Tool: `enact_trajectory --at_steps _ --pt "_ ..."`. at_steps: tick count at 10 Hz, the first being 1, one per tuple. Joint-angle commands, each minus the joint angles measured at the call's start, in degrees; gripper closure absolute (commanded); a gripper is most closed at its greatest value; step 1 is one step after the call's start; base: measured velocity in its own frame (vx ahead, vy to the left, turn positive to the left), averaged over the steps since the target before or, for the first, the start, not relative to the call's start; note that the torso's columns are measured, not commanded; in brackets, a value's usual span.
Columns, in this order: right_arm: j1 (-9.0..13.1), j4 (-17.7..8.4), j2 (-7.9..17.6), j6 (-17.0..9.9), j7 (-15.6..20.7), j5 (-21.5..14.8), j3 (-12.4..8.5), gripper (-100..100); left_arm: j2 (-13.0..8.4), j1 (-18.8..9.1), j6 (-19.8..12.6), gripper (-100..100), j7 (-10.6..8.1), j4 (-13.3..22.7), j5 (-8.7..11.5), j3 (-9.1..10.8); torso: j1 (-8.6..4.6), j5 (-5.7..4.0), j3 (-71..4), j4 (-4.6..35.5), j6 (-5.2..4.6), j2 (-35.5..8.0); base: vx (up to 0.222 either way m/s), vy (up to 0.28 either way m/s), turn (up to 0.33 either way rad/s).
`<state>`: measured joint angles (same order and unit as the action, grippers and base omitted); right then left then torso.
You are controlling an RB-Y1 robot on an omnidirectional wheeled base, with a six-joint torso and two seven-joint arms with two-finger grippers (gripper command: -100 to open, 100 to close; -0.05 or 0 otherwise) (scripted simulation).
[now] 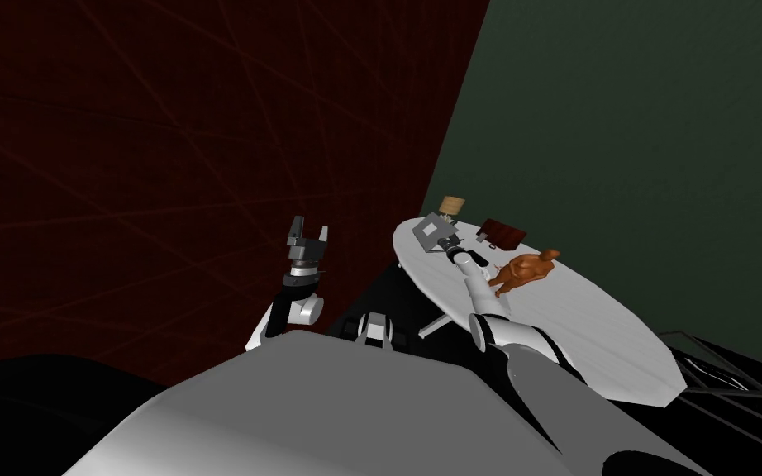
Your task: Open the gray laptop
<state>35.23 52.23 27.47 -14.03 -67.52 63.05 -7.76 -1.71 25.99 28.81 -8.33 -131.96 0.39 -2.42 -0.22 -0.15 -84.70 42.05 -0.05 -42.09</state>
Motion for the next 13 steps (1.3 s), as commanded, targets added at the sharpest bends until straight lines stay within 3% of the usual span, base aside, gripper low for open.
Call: enact_trajectory --at_steps 1,3,6,7,9,10,11,12,13 --pt "-3.67 0.1 4.9 -0.68 6.02 -1.8 2.73 100 0.0 -0.03 0.0 0 0.0 0.01 0.0 -0.01 -0.07 -0.08 0.0 -0.08 0.22 -0.02 -0.085 -0.067 0.439" --pt "-4.16 0.1 4.94 -0.68 7.42 -8.94 2.73 100 0.0 0.0 0.0 0 0.0 0.0 0.0 0.0 0.2 0.12 -0.01 0.13 0.02 0.03 -0.025 -0.028 0.045" --pt "-4.16 0.1 4.94 -0.68 12.94 -12.91 2.73 100 0.0 0.0 0.0 0 0.0 0.0 0.0 0.0 0.33 0.19 0.11 0.23 0.07 -0.16 0.008 0.008 -0.004" --pt "-3.39 -2.39 6.55 -0.17 11.21 -12.11 1.83 -100 0.0 0.0 0.0 0 0.0 0.0 0.0 0.0 0.25 0.16 0.15 0.25 0.05 -0.22 -0.059 -0.014 0.326" --pt "-1.92 -6.51 9.84 0.69 10.19 -12.66 -0.01 -100 0.0 -0.03 -0.01 0 0.0 0.01 0.0 0.0 0.12 0.11 0.32 0.32 0.17 -0.5 -0.158 -0.056 0.424" --pt "-1.92 -7.24 9.84 0.69 10.19 -10.59 0.33 -100 0.0 -0.03 -0.01 0 0.0 0.01 0.0 0.0 0.13 0.12 0.3 0.31 0.07 -0.45 -0.124 -0.044 0.19" --pt "-1.92 -7.24 9.84 0.69 10.19 -12.64 -0.01 -100 0.0 -0.01 -0.01 0 0.0 0.01 0.0 0.0 0.2 0.14 0.15 0.24 0.0 -0.18 -0.055 -0.02 0.028" --pt "-1.19 -9.67 11.48 1.13 9.69 -12.93 -0.93 -100 0.0 0.0 0.0 0 0.0 0.0 0.0 0.01 0.26 0.16 -0.03 0.16 0.0 0.07 -0.074 -0.021 0.214" --pt "-1.19 -9.67 11.48 1.13 9.69 -12.02 -0.93 -100 0.0 -0.01 0.0 0 0.0 0.0 0.0 0.0 0.26 0.17 -0.01 0.17 0.09 0.0 -0.067 -0.02 0.222"
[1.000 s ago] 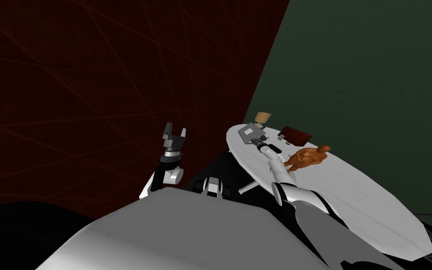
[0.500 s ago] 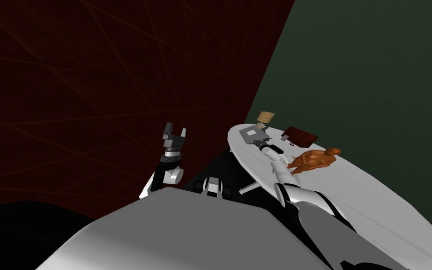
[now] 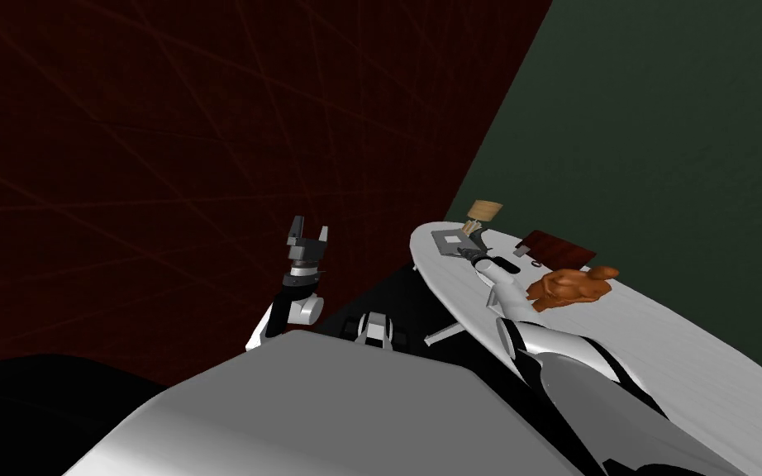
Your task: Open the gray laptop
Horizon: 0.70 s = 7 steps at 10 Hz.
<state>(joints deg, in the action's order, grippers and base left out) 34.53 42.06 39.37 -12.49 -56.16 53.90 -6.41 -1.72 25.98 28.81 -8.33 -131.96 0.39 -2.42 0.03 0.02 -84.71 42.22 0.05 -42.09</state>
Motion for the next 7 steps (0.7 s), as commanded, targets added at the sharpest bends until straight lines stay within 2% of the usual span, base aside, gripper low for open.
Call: enact_trajectory --at_steps 1,2,3,4,5,7 --pt "-0.49 0.5 -0.42 -0.41 -1.67 -3.78 -2.29 -100 0.0 0.01 0.0 0 0.0 0.0 0.0 0.0 0.01 -0.02 0.07 0.02 -0.03 -0.07 -0.025 -0.006 0.044" --pt "0.25 -1.93 1.23 0.02 -2.18 -4.06 -3.21 -100 0.0 0.02 0.0 0 0.0 0.0 0.0 0.0 0.0 -0.01 0.07 0.03 -0.08 -0.08 -0.061 -0.017 0.278" --pt "0.25 -1.93 1.23 0.02 -2.18 -4.06 -3.21 -100 0.0 0.0 0.0 0 0.0 0.0 0.0 0.0 -0.03 -0.01 0.15 0.07 0.01 -0.23 -0.072 -0.019 0.168" --pt "0.98 -4.35 2.87 0.46 -2.68 -4.33 -4.13 -100 0.0 0.01 0.0 0 0.0 0.0 0.0 0.0 -0.06 -0.02 0.21 0.1 -0.09 -0.29 -0.1 -0.012 0.281" --pt "0.98 -4.35 2.87 0.46 -2.68 -1.86 -3.78 -100 0.0 0.0 0.0 0 0.0 0.0 0.0 0.0 -0.04 -0.02 0.24 0.11 -0.03 -0.35 -0.096 -0.018 0.192" --pt "0.98 -4.35 2.87 0.46 -2.68 -4.33 -4.13 -100 0.0 0.02 0.0 0 0.0 0.0 0.0 0.01 -0.03 -0.01 0.09 0.04 -0.1 -0.09 -0.025 0.0 -0.019"
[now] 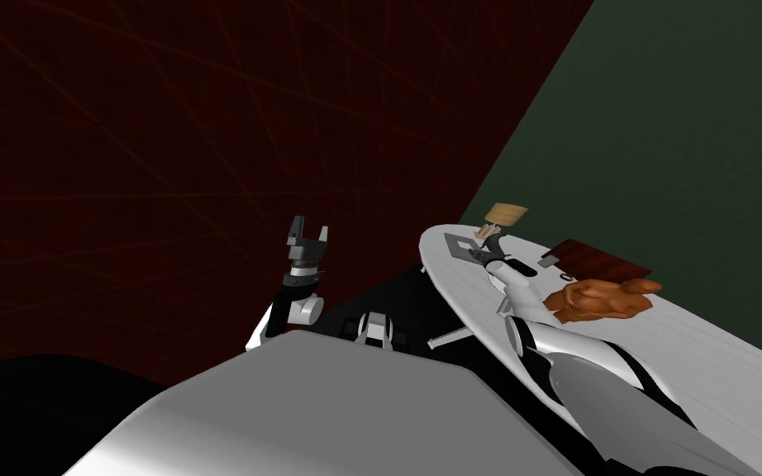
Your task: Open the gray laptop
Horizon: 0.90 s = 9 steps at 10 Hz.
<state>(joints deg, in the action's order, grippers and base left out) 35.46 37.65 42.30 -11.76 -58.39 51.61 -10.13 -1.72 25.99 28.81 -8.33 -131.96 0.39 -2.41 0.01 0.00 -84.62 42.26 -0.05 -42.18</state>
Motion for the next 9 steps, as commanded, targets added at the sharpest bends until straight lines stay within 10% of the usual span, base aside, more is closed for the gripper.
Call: enact_trajectory --at_steps 1,8,9 --pt "0.78 -2.37 1.59 0.16 -0.96 -2.32 -1.33 -100 0.0 0.0 0.0 0 0.0 0.0 0.0 0.0 0.02 0.01 -0.08 -0.04 0.05 0.11 -0.046 -0.011 0.304" --pt "2.69 -8.33 6.04 1.01 -2.34 -3.53 -3.75 -100 0.0 -0.01 0.0 0 0.0 0.0 0.0 0.0 -0.02 -0.01 -0.08 -0.05 0.13 0.09 -0.086 -0.002 0.216" --pt "2.76 -8.49 6.18 0.97 -2.37 -3.4 -3.8 0 0.0 0.01 0.0 0 0.0 0.0 0.0 0.0 -0.03 -0.01 -0.06 -0.04 0.0 0.09 -0.006 0.0 -0.016"
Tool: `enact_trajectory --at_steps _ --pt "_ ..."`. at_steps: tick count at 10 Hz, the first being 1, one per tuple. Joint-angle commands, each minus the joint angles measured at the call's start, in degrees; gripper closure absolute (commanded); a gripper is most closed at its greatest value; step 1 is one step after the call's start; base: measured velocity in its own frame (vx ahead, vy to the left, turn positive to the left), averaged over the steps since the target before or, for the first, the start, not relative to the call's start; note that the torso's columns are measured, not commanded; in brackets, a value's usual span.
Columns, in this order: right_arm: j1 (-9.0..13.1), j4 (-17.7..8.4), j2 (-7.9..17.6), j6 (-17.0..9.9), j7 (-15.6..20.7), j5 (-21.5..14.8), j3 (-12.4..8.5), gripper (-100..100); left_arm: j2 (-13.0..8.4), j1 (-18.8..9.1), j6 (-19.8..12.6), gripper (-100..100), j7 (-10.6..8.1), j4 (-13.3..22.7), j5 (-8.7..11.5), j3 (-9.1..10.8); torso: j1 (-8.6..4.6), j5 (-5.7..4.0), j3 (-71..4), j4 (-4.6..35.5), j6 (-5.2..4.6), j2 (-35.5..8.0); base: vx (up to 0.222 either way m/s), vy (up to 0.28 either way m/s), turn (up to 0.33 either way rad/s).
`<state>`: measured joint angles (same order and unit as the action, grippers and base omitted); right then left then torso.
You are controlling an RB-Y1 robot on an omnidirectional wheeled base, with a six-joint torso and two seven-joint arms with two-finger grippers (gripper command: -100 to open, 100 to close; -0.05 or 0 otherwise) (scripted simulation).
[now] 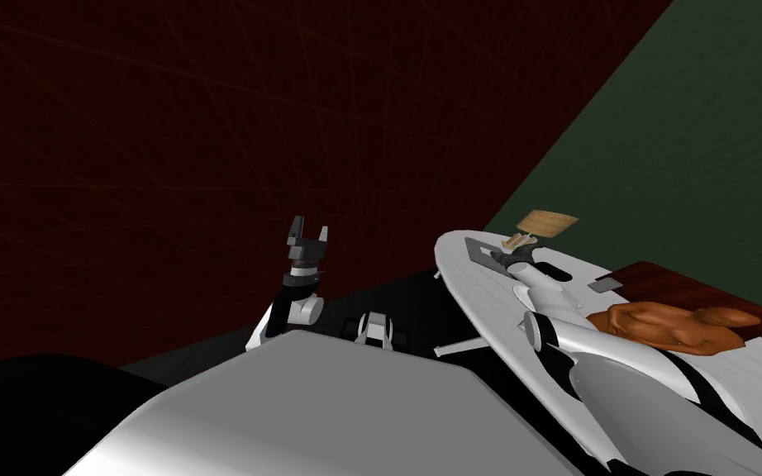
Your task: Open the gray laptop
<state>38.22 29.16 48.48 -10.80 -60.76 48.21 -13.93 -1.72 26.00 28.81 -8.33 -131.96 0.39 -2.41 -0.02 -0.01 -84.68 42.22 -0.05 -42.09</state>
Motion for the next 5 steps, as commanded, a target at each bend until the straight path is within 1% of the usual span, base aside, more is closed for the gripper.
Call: enact_trajectory --at_steps 1,5 --pt "-0.01 0.02 -0.02 0.0 0.0 -0.02 0.01 0 0.0 0.0 0.0 0 0.0 0.0 0.0 0.0 0.0 0.0 0.02 0.01 0.03 -0.04 0.0 0.0 0.0" --pt "-0.01 0.02 -0.01 0.0 0.0 -0.01 0.01 0 0.0 0.0 0.0 0 0.0 0.0 0.0 0.0 0.03 0.01 0.13 0.07 0.05 -0.21 0.0 0.0 0.0"
